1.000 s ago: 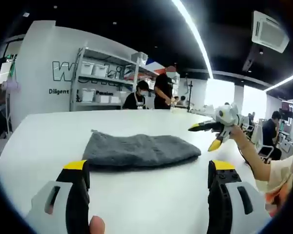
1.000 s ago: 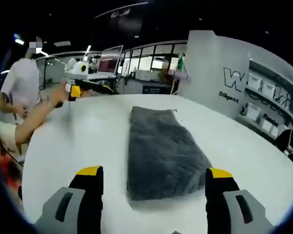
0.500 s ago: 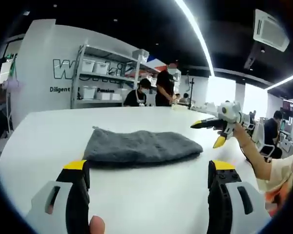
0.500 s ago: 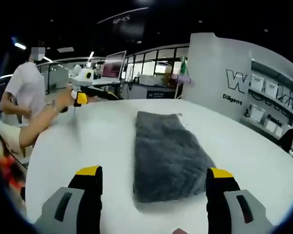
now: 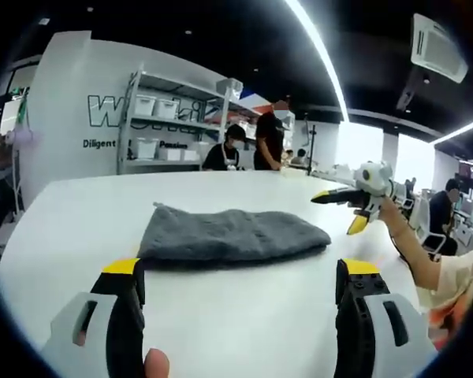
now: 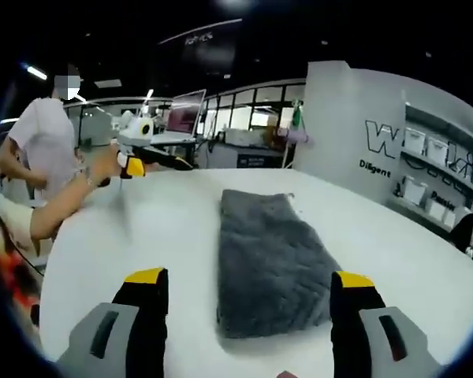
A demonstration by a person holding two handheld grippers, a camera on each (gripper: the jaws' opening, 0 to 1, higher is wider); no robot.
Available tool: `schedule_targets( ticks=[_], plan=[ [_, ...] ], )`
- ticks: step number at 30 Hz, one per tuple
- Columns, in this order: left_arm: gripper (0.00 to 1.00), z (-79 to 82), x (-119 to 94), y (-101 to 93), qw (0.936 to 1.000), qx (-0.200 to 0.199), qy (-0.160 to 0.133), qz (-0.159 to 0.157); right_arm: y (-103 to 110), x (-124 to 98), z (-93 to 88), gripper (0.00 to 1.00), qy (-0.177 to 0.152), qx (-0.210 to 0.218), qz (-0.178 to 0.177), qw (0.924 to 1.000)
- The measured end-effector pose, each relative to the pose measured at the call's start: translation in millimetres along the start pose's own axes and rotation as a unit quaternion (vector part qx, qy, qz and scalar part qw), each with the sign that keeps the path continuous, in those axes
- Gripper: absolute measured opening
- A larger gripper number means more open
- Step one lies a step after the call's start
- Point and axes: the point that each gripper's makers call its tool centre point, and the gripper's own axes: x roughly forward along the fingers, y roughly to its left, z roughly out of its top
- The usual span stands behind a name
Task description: Fold the towel on the table until its edges align and the towel forms a compact rectangular stack.
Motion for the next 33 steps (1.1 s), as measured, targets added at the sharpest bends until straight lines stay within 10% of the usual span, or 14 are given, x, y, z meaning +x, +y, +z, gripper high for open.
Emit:
schedule_targets(
  ticks=[22, 33],
  plan=[
    [0.99, -7.7, -1.3, 14.9, 0.9994, 0.006, 0.028, 0.021, -2.9, 36.1, 69.0, 0.71, -0.035, -0.018, -0.045, 0.9982],
    [0.99, -7.6, -4.0, 18.7, 0.9992, 0.007, 0.030, 0.026, 18.9, 90.3, 41.9, 0.56, 0.081, -0.058, -0.025, 0.9947]
  ],
)
